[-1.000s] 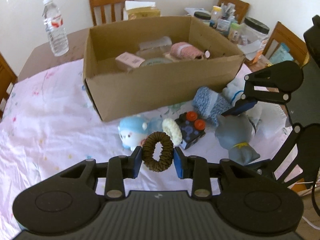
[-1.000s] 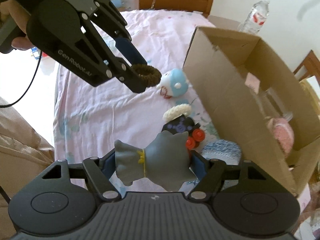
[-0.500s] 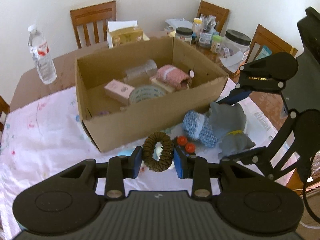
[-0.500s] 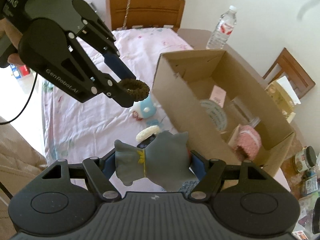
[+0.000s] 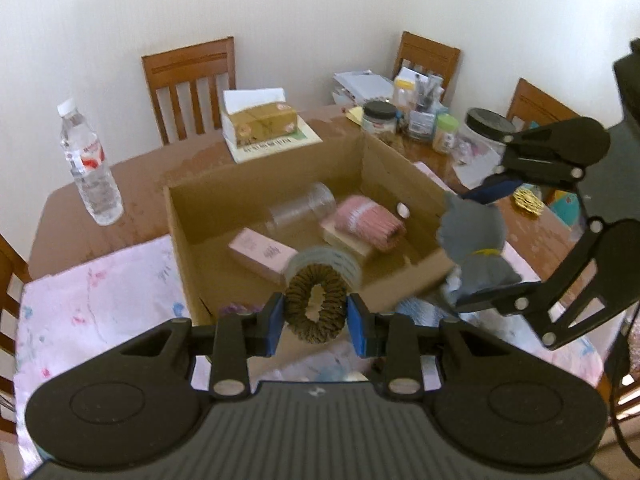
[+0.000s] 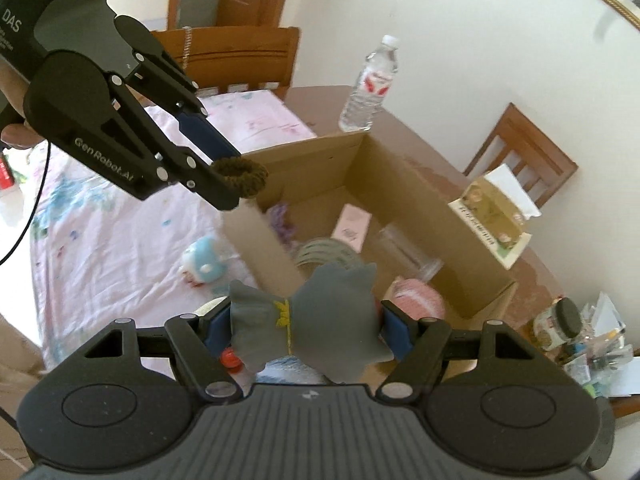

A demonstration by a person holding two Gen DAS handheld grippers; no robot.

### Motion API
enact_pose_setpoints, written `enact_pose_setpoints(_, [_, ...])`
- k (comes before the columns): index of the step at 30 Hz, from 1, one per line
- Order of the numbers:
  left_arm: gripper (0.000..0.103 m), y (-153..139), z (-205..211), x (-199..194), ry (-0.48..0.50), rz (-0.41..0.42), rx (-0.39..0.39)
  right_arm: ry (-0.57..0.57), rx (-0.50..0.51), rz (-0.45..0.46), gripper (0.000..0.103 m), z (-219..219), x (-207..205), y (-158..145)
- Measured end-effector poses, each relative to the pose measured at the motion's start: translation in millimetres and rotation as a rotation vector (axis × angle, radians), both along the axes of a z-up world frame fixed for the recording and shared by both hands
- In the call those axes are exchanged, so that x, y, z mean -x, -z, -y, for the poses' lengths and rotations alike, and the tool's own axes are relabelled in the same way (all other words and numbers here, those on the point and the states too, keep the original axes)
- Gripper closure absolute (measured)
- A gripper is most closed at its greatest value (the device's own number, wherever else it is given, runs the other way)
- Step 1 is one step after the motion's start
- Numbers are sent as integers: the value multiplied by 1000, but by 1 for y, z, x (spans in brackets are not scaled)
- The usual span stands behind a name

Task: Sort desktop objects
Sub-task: 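Carry hair tie and cat figurine over the box and open both tools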

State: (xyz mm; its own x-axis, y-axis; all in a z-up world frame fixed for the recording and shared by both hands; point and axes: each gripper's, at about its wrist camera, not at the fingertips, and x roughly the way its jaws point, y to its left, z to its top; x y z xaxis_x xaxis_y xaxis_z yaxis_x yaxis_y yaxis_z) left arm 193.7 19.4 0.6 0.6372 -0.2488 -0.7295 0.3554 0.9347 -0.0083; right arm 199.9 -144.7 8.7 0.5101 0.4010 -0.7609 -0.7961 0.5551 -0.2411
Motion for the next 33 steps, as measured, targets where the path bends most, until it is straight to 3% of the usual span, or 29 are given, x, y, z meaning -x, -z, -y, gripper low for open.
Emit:
enact_pose_setpoints(19, [70,12,-9,-61,-7,-1,-58,132,-30,-20,24,6,-63,-2])
enact_pose_setpoints(21, [66,15,-12,-68,-23,-10,-55,163,-41,-34,23,8,-70,1])
enact_pose_setpoints(23, [49,19,-14,-74,-38,-15,-47,182,-50,-46,19,11,-74,3])
enact_pose_setpoints(25, [39,21,-16,-77,-54,-12,-40,198,-58,-47,17,14,-76,4])
enact_pose_setpoints(33, [25,21,-12,-72,-39,-6,-69,195,-65,-47,14,15,-70,3])
